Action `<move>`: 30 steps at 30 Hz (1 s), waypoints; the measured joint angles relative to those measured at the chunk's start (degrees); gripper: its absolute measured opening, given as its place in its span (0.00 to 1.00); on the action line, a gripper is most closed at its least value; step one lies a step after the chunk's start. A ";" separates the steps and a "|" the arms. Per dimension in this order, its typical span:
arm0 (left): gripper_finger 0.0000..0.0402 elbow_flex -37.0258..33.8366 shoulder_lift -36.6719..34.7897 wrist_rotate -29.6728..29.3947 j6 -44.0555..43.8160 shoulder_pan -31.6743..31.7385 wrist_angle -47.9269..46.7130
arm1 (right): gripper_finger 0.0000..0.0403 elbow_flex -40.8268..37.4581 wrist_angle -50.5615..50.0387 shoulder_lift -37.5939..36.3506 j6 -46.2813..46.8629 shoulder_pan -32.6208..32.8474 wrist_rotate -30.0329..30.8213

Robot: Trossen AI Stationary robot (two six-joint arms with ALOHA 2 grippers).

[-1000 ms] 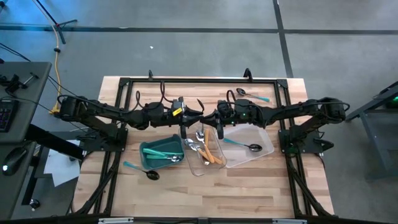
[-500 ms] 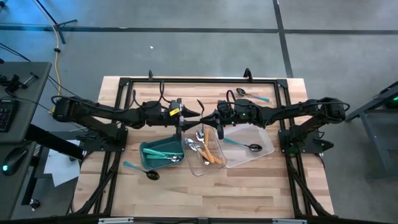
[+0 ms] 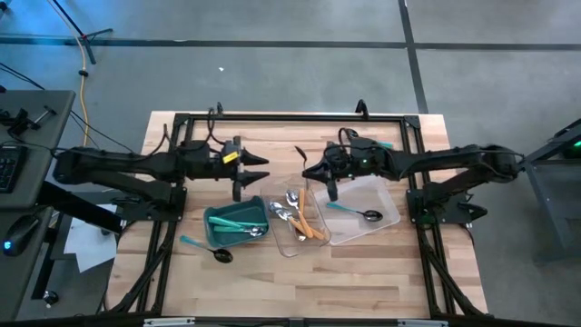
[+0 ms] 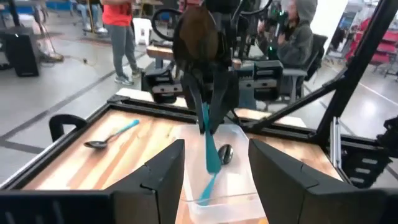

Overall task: Sort silverware by color (type)
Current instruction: Put the blue spoon into the white bin

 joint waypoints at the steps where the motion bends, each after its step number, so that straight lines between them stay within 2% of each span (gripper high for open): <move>1: 0.41 -0.77 -0.59 -0.41 0.02 0.00 0.53 | 0.00 0.00 -1.98 -1.28 -0.56 -0.20 -0.01; 4: 0.40 -4.85 -1.62 -1.53 -1.83 0.00 5.89 | 0.00 0.02 -7.36 -4.81 -1.11 -0.60 0.00; 7: 0.38 -9.93 -1.64 -2.68 -5.30 -0.02 15.11 | 0.00 0.02 -13.83 -7.60 -2.57 -0.58 0.00; 11: 0.36 -13.72 -1.60 -3.90 -9.38 0.00 21.86 | 0.00 -0.50 -19.09 -8.96 -3.67 -0.51 0.54; 20: 0.31 -13.85 -1.60 -3.95 -9.46 0.00 21.92 | 0.00 -6.25 -7.46 -9.27 -2.49 -0.52 3.03; 23: 0.23 -13.85 -1.60 -2.45 -7.31 -0.04 21.88 | 0.00 -6.51 -6.05 -9.27 -2.56 -0.52 3.08; 27: 0.04 -13.85 -1.60 -1.96 -5.95 -0.04 21.63 | 0.00 -6.51 -5.54 -9.27 -2.58 -0.51 3.08; 30: 0.03 -13.85 -1.60 -2.39 -5.95 -0.04 21.66 | 0.00 -6.51 -5.05 -9.27 -2.40 -0.51 3.08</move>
